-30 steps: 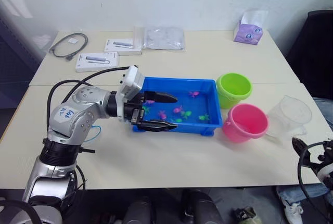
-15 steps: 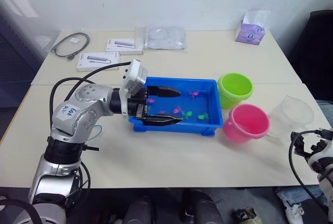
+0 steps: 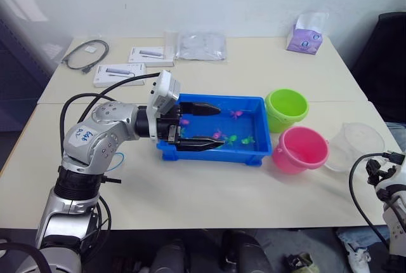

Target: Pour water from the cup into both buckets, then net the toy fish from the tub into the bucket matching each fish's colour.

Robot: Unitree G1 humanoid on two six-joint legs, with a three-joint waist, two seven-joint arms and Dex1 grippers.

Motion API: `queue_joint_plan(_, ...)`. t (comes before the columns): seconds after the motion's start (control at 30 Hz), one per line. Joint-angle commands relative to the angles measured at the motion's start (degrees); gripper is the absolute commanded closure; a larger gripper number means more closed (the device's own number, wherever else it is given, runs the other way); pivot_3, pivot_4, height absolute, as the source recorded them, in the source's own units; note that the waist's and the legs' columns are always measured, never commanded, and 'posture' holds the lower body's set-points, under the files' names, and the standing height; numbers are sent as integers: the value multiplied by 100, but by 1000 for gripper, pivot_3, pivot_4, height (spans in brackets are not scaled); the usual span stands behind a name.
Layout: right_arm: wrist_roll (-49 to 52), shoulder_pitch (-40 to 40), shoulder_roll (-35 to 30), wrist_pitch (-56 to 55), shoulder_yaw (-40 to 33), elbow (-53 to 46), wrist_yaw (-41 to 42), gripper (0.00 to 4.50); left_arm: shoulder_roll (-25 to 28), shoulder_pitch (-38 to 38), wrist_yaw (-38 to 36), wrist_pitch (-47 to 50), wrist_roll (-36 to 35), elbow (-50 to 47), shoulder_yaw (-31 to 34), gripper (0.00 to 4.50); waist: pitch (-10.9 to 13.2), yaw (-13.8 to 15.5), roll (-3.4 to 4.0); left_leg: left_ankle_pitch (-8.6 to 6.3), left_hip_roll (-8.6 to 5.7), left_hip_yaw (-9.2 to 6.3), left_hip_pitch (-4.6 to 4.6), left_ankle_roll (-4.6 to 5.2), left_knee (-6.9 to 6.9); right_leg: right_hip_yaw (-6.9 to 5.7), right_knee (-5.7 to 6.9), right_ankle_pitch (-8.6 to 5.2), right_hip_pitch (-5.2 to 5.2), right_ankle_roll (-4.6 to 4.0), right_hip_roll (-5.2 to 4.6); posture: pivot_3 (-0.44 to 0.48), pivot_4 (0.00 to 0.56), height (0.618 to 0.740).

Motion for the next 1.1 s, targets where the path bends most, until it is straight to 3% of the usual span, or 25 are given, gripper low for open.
queue_joint_plan(0.03, -144, -59, 53, -300, -42, 84, -73, 1797, 55, 1, 39, -2, -98, -277, 189, 0, 0, 0, 0, 0, 0, 0, 0, 0, 0, 0, 0, 0, 0, 0, 0, 0, 150, 740)
queue_joint_plan(0.1, -168, -91, 84, -393, -45, 171, -74, 1797, 61, 17, 55, 18, -96, -307, 214, 0, 0, 0, 0, 0, 0, 0, 0, -1, 0, 0, 0, 0, 0, 0, 0, 0, 150, 740)
queue_joint_plan(0.13, -171, -112, 101, -463, -39, 219, -58, 2067, 69, 28, 60, 25, -98, -321, 229, 0, 0, 0, 1, 0, 0, 0, 1, -1, 0, 0, 0, 0, 0, 0, 0, 0, 150, 740)
queue_joint_plan(0.2, -182, -150, 129, -584, -30, 314, -50, 2703, 84, 51, 70, 29, -95, -339, 247, 0, 0, 0, 1, 1, 0, 0, 0, -1, 0, 0, -1, 0, 0, 0, 0, 0, 150, 740)
queue_joint_plan(0.3, -144, -211, 168, -789, -39, 464, -1, 4288, 91, 70, 81, 25, -88, -353, 253, 0, 1, 1, 2, 1, 0, 0, 0, -1, 0, 1, 0, 0, 0, 0, 1, 0, 150, 740)
queue_joint_plan(0.33, -37, -268, 244, -849, -105, 502, -22, 4439, 95, 75, 80, 25, -87, -357, 255, 0, 1, -1, 3, 1, 0, 0, 0, -1, 0, 0, 0, 0, 0, 0, 0, 0, 150, 740)
queue_joint_plan(0.7, -26, -80, 406, -1269, -402, -281, -331, 4439, 170, 208, -13, -26, -61, -378, 234, 0, 9, -14, 22, 3, 1, 0, -1, -5, 0, 2, 13, 0, -2, 0, -1, 0, 150, 740)
queue_joint_plan(0.87, -713, 490, -200, -1176, -84, -1227, -115, 4439, 165, 218, -86, -54, -64, -340, 176, 0, 18, -7, 43, 3, -1, 1, -1, -5, 0, 7, 12, 0, -4, 1, -2, 0, 150, 740)
queue_joint_plan(1.1, -1664, 740, -976, -1123, 452, -1711, 224, 4439, 44, 186, -148, -144, 17, -248, 58, 0, 19, -24, 42, 5, 2, 6, 3, -9, 0, 12, 4, 0, -5, 1, 4, 0, 150, 740)
